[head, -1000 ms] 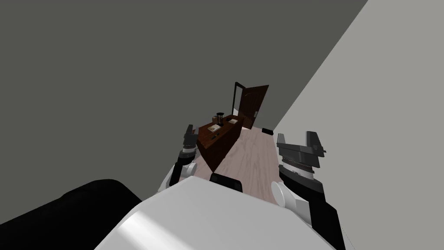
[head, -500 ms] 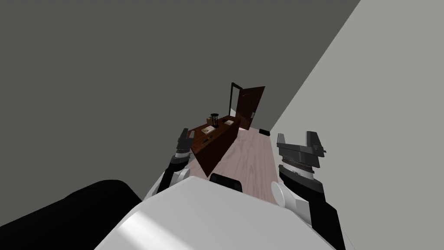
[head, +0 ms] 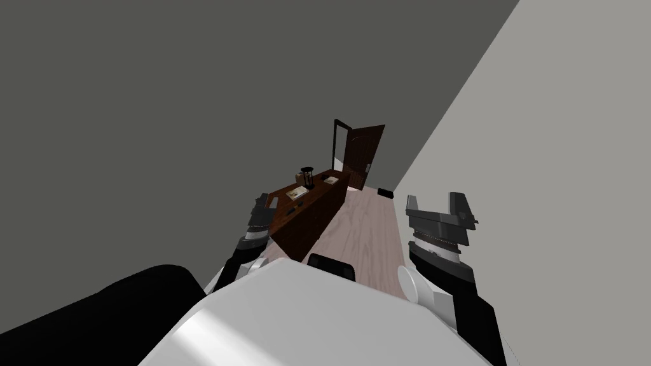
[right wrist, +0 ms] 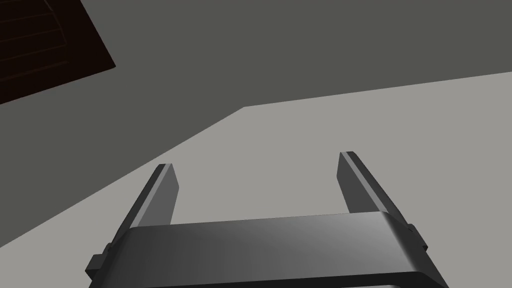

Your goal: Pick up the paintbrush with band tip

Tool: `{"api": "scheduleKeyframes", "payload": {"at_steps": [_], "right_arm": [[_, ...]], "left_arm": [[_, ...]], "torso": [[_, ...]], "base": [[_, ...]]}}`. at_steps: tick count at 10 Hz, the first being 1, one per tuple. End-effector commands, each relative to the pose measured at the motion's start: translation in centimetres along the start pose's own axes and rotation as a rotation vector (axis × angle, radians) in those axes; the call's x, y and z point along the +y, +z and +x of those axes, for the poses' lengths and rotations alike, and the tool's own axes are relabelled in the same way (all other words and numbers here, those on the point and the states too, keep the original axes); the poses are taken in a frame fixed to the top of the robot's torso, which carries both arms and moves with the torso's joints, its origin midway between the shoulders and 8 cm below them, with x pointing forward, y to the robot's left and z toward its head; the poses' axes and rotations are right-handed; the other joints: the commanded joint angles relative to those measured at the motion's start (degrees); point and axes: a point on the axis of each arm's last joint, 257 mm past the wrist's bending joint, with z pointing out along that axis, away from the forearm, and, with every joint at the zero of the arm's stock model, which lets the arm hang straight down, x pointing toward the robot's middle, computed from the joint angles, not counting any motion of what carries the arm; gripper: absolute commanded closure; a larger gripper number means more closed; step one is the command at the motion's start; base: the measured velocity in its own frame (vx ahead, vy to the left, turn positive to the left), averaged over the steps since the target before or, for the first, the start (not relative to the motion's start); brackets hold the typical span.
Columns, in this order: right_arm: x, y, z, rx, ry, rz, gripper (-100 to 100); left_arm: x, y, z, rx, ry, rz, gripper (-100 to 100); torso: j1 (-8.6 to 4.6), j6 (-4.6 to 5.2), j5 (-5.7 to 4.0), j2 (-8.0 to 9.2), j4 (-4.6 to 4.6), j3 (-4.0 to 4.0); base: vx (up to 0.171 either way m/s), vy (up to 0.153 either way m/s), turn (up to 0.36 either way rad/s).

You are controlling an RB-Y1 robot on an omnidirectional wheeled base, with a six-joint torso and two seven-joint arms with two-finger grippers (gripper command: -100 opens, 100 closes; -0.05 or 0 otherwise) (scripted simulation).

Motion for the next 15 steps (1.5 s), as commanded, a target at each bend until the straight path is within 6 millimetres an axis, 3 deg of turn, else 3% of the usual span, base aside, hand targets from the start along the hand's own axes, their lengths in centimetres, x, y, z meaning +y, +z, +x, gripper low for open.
{"api": "scheduleKeyframes", "payload": {"at_steps": [1, 7, 9, 15], "right_arm": [[0.0, 0.0, 0.0, 0.000, 0.000, 0.000, 0], [0.0, 0.0, 0.0, 0.000, 0.000, 0.000, 0], [0.0, 0.0, 0.0, 0.000, 0.000, 0.000, 0], [0.0, 0.0, 0.0, 0.000, 0.000, 0.000, 0]], "left_arm": [[0.3, -0.6, -0.6, -0.007, 0.005, -0.023, -100], [2.2, -4.3, -4.6, -0.057, 0.021, -0.165, -100], [3.1, -6.4, -7.1, -0.098, 0.020, -0.253, -100], [4.7, -11.7, -11.5, -0.180, 0.010, -0.457, -100]], "torso": [[0.00, 0.00, 0.00, 0.00, 0.00, 0.00], [0.00, 0.00, 0.00, 0.09, 0.02, 0.05], [0.00, 0.01, 0.00, 0.13, 0.03, 0.07], [0.24, 0.00, 0.05, 0.21, 0.04, 0.11]], "base": [[0.121, -0.116, -0.029], [0.124, -0.102, -0.052], [0.176, -0.123, -0.111], [0.137, -0.069, -0.072]]}}
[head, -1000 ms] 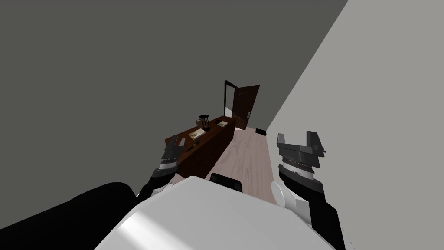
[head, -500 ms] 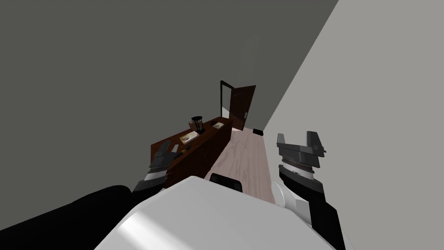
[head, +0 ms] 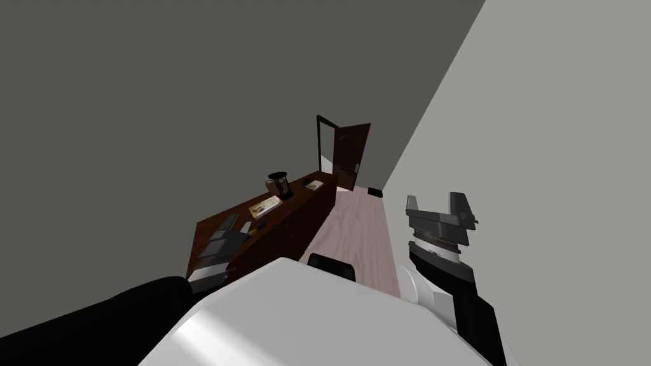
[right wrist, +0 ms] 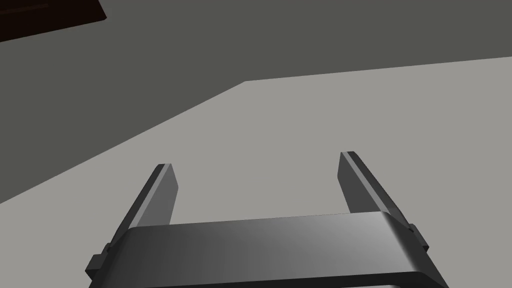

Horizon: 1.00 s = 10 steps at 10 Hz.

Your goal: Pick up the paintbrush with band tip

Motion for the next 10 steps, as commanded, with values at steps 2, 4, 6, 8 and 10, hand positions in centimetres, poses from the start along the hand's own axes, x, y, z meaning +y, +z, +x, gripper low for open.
{"api": "scheduleKeyframes", "payload": {"at_steps": [2, 4, 6, 8, 10], "right_arm": [[0.0, 0.0, 0.0, 0.000, 0.000, 0.000, 0], [0.0, 0.0, 0.0, 0.000, 0.000, 0.000, 0], [0.0, 0.0, 0.0, 0.000, 0.000, 0.000, 0], [0.0, 0.0, 0.0, 0.000, 0.000, 0.000, 0], [0.0, 0.0, 0.0, 0.000, 0.000, 0.000, 0]], "left_arm": [[1.3, -1.5, -2.4, -0.039, -0.017, -0.092, -100], [2.3, -2.8, -3.9, -0.067, -0.028, -0.163, -100], [3.4, -4.3, -5.4, -0.096, -0.040, -0.236, -100], [4.3, -5.7, -6.7, -0.126, -0.059, -0.304, -100], [5.2, -7.4, -8.0, -0.158, -0.077, -0.379, -100]], "torso": [[0.02, -0.01, 0.00, 0.04, 0.00, 0.01], [-0.03, -0.01, -0.01, 0.06, 0.00, 0.02], [0.04, -0.01, 0.00, 0.09, 0.01, 0.04], [0.15, -0.01, 0.03, 0.12, 0.02, 0.06], [0.13, -0.01, 0.03, 0.16, 0.03, 0.08]], "base": [[0.124, -0.052, -0.082], [0.110, -0.050, -0.089], [0.110, -0.017, -0.085], [0.099, -0.004, -0.097], [0.088, -0.002, -0.091]]}}
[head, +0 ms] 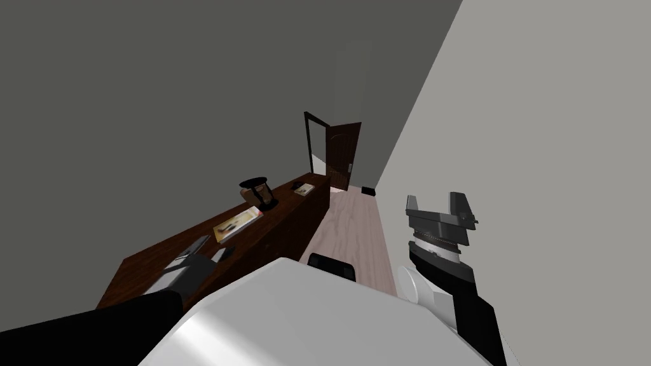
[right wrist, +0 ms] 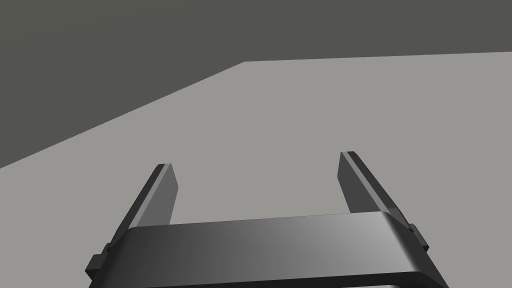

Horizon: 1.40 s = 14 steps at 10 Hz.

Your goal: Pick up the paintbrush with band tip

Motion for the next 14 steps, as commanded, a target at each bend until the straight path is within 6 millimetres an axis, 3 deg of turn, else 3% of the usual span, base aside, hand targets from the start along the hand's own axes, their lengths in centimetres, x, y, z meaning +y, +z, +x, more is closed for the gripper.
{"api": "scheduleKeyframes", "payload": {"at_steps": [1, 9, 14], "right_arm": [[0.0, 0.0, 0.0, 0.000, 0.000, 0.000, 0], [0.0, 0.0, 0.0, 0.000, 0.000, 0.000, 0], [0.0, 0.0, 0.0, 0.000, 0.000, 0.000, 0]], "left_arm": [[0.8, -0.7, -0.9, -0.020, -0.006, -0.049, -100], [6.8, -7.4, -6.8, -0.188, -0.142, -0.401, -100], [9.2, -10.9, -8.2, -0.261, -0.209, -0.544, -100]], "torso": [[0.00, 0.00, 0.00, 0.00, 0.00, 0.00], [0.09, -0.02, 0.03, 0.19, 0.05, 0.11], [0.17, 0.00, 0.05, 0.28, 0.07, 0.16]], "base": [[0.077, 0.010, -0.061], [0.065, 0.029, -0.112], [0.021, 0.053, -0.090]]}}
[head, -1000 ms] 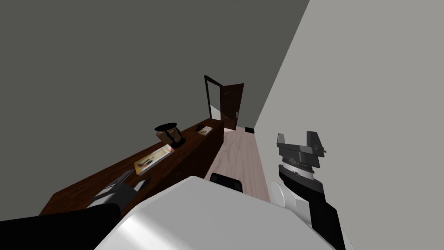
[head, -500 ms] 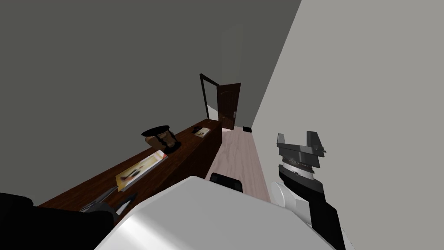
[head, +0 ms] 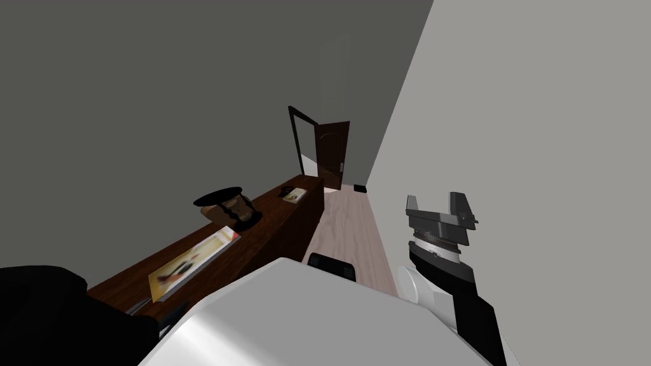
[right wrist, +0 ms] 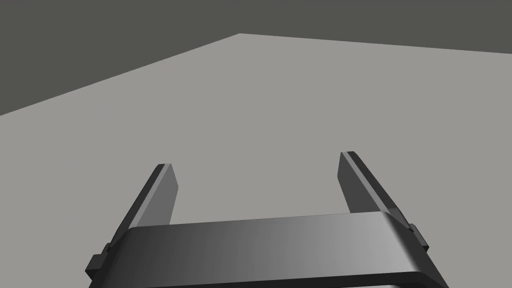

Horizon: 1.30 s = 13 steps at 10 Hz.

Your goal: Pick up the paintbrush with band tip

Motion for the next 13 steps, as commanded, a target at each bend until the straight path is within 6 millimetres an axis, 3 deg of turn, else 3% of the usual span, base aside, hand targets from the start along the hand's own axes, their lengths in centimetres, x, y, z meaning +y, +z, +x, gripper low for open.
{"api": "scheduleKeyframes", "payload": {"at_steps": [1, 6, 8, 13], "right_arm": [[0.0, 0.0, 0.0, 0.000, 0.000, 0.000, 0], [0.0, 0.0, 0.0, 0.000, 0.000, 0.000, 0], [0.0, 0.0, 0.0, 0.000, 0.000, 0.000, 0], [0.0, 0.0, 0.0, 0.000, 0.000, 0.000, 0]], "left_arm": [[1.5, -0.8, -1.1, -0.035, -0.040, -0.064, -100], [4.8, -2.5, -2.9, -0.097, -0.112, -0.194, -100], [7.4, -4.2, -4.0, -0.150, -0.182, -0.291, -100], [9.9, -5.8, -4.7, -0.193, -0.246, -0.378, -100]], "torso": [[0.00, 0.00, 0.00, 0.00, 0.00, 0.00], [0.02, 0.01, 0.00, 0.04, 0.01, 0.02], [0.09, 0.02, 0.02, 0.08, 0.02, 0.05], [0.02, 0.00, 0.01, 0.08, 0.02, 0.05]], "base": [[0.004, 0.069, -0.085], [0.002, 0.057, -0.078], [-0.016, 0.090, -0.121], [-0.011, 0.056, -0.048]]}}
